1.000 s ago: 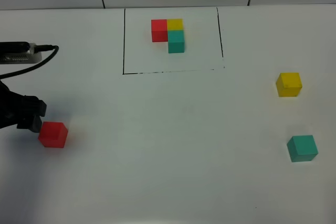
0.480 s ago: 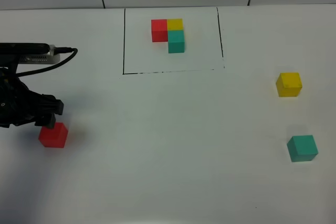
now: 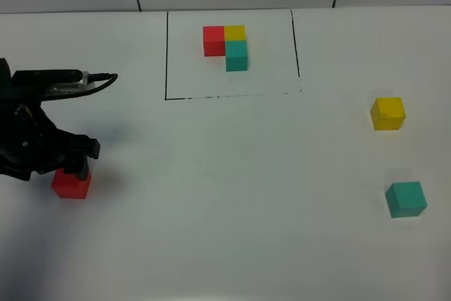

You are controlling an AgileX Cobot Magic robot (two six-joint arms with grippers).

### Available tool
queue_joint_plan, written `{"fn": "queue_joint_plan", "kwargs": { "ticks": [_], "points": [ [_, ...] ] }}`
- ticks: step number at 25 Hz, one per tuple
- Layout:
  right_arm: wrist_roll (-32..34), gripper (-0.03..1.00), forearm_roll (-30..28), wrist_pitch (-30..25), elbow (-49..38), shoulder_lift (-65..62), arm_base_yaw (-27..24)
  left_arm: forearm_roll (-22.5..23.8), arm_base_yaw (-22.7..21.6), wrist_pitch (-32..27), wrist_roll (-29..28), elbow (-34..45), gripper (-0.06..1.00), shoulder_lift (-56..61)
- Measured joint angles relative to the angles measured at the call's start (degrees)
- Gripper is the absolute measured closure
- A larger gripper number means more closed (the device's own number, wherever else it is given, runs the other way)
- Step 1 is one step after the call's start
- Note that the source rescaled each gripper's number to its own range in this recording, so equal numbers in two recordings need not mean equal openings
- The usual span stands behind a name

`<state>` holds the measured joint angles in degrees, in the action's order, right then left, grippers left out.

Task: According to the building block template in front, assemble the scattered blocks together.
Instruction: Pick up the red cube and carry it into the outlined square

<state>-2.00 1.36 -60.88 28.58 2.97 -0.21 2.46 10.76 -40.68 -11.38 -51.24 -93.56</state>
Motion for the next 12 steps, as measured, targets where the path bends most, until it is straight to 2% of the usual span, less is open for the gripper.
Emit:
{"fn": "queue_joint_plan", "kwargs": {
  "ticks": [12],
  "points": [
    [0.0,0.23,0.0,0.0,0.0,0.0,0.0,0.0,0.0,6.0,1.5,0.0,0.01,-9.2]
  ]
}}
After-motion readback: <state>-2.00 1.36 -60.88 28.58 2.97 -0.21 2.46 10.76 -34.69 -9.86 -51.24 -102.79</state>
